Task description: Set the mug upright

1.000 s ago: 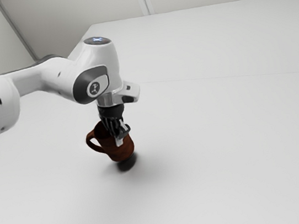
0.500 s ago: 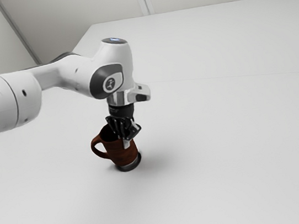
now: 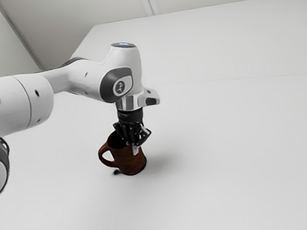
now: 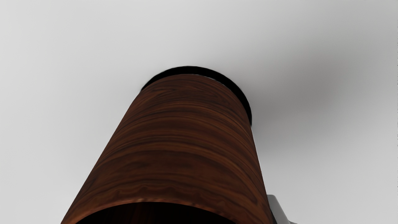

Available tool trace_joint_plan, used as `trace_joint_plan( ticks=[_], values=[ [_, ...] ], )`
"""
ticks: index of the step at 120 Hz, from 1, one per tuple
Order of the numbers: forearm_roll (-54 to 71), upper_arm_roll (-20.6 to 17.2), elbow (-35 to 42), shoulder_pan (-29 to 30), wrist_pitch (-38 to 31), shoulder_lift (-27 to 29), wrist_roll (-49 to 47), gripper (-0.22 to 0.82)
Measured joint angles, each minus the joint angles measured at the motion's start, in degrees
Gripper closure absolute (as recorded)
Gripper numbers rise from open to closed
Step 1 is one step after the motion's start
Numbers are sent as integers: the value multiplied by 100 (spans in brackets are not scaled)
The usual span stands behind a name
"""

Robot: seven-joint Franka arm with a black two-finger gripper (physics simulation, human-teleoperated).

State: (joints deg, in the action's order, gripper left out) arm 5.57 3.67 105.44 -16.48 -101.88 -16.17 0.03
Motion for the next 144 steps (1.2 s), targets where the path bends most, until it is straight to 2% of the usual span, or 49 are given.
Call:
trace_joint_plan(
  ticks=[8,29,50,56,70,86,96,120,144],
  values=[
    [-28,1,-9,-3,3,-11,-28,66],
    [-114,2,-12,25,9,149,-89,32],
    [-136,21,-124,31,14,524,-132,16],
    [-139,87,-294,5,15,543,-137,13],
    [-146,608,-755,-187,15,471,-128,9],
    [-323,893,-1549,-150,23,137,87,6],
    [-390,956,-1821,-150,43,28,252,5],
    [-432,979,-1920,20,77,419,590,3],
    [-400,1047,-2205,29,395,413,859,3]
  ],
)
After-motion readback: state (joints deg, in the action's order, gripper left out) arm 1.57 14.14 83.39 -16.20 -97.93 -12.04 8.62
